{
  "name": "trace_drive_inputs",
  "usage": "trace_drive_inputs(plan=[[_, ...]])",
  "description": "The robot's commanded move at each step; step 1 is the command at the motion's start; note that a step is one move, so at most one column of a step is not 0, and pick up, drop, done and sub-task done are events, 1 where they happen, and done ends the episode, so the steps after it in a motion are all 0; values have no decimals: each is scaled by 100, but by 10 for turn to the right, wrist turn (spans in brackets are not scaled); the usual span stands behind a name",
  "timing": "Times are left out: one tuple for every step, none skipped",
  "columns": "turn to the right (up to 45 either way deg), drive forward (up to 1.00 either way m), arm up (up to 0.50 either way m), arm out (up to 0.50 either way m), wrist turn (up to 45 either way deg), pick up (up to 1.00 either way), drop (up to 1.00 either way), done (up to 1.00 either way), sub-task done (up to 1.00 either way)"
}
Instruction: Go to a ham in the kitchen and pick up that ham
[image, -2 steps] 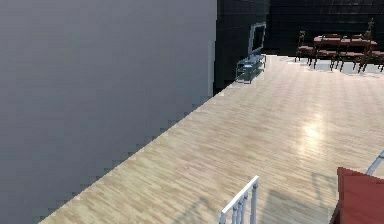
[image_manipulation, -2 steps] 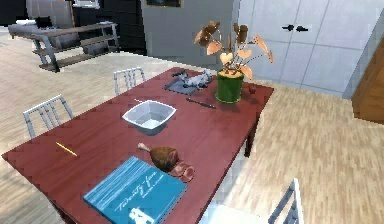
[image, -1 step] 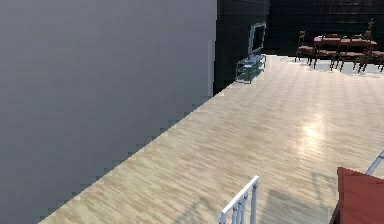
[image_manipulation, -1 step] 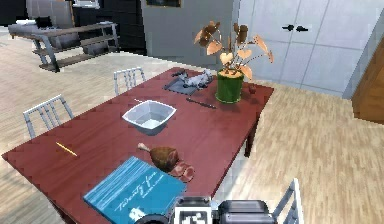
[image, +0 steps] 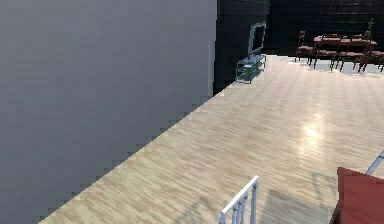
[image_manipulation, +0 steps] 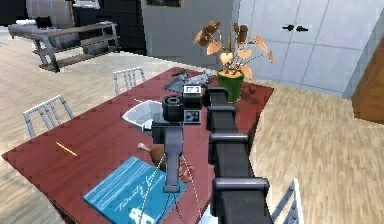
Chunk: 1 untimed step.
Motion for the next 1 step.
trace_drive_inputs(plan=[[0, 0, 0, 0, 450, 0, 0, 0, 0]])
